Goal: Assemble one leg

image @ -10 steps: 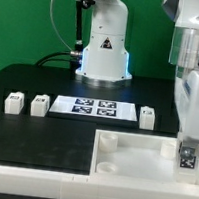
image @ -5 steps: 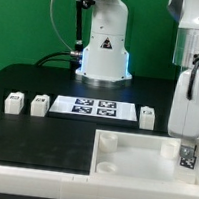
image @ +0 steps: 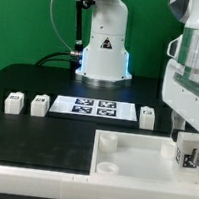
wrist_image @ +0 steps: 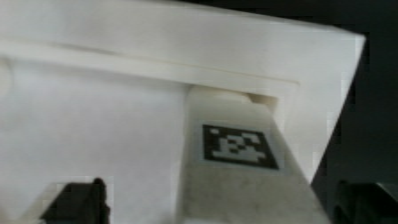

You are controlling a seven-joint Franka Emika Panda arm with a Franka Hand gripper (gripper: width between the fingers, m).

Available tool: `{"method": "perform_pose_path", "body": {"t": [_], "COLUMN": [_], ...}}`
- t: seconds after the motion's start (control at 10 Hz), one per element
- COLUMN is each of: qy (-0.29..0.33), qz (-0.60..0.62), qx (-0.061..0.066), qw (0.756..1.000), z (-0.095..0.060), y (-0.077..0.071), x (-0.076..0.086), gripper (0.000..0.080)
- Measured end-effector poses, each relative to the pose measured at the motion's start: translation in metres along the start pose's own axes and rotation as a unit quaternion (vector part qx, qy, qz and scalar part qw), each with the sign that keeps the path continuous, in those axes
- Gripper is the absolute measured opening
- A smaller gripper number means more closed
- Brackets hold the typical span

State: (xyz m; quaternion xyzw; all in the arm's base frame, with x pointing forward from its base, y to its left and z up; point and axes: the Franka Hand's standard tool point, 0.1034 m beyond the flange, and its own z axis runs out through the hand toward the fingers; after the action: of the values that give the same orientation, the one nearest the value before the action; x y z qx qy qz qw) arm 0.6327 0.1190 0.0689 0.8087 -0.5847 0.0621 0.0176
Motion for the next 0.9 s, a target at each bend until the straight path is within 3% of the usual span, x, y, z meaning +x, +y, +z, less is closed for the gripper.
{"method": "perform_pose_path", "body": {"t": [0.3, 0.5, 0.6, 0.7, 0.9], "qy": [0.010, 0.045, 0.056, 0.065, 0.064], "qz": [-0.180, -0.379, -0.448, -0.523, -0.503], "qx": [0.002, 0.026, 0.035, 0.035, 0.037], "qw": [0.984, 0.924, 0.892, 0.849, 0.861], "z": [-0.001, -0.010, -0.006, -0.004, -0.004], "y": [-0.001, -0.005, -0.001, 0.004, 0.003], "x": [0.003, -0.007, -0.010, -0.012, -0.011], "gripper": [0.0649, 0.0649, 0.0649, 0.0649, 0.0649]}}
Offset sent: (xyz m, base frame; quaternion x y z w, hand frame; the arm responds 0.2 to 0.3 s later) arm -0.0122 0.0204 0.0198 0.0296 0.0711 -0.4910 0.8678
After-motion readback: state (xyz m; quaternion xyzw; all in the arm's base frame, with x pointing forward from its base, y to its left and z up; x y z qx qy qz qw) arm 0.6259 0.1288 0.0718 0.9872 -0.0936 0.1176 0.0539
